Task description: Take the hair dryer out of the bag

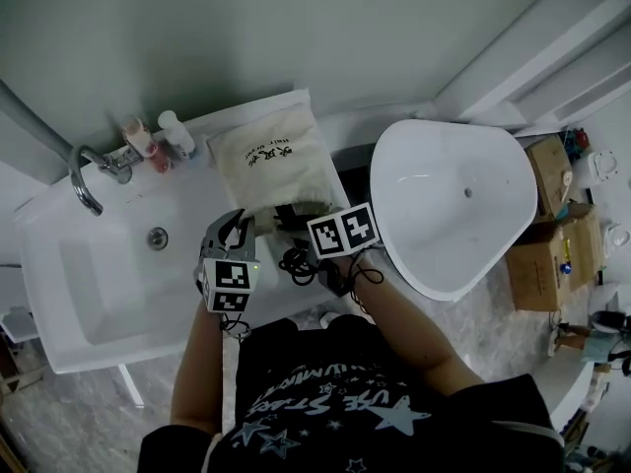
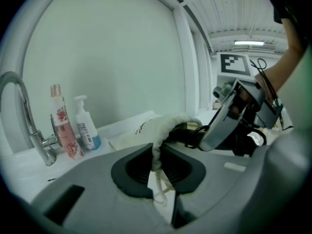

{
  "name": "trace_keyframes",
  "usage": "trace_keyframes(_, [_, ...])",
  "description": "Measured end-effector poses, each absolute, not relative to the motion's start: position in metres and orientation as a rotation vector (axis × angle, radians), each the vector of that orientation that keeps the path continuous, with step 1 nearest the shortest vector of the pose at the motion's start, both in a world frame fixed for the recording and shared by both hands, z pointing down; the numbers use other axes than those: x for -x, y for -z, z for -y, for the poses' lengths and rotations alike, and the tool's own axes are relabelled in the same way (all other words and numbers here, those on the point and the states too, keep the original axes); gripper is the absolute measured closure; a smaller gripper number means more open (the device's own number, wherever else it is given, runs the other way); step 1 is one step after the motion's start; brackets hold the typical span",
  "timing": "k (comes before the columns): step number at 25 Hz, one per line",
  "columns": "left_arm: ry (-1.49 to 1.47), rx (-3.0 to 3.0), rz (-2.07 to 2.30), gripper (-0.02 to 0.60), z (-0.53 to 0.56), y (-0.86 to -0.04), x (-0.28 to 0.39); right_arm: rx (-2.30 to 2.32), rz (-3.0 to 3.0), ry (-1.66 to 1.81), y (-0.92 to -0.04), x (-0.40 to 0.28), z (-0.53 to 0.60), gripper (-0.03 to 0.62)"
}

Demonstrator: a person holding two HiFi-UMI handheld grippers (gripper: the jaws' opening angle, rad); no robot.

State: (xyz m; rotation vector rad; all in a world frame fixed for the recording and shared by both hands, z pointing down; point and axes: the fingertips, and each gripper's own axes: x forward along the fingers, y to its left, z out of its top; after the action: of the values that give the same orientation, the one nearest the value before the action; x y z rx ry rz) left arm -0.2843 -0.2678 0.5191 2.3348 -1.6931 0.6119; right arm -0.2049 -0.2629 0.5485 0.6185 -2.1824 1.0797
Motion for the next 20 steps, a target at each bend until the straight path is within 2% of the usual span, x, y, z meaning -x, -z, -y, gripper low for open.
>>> trace_keyframes(20, [-0.736, -2.211, 1.812, 0.529, 0.262, -0.522, 0.27, -0.215, 2.293, -1.062, -0.521, 0.139, 0.185, 0.396])
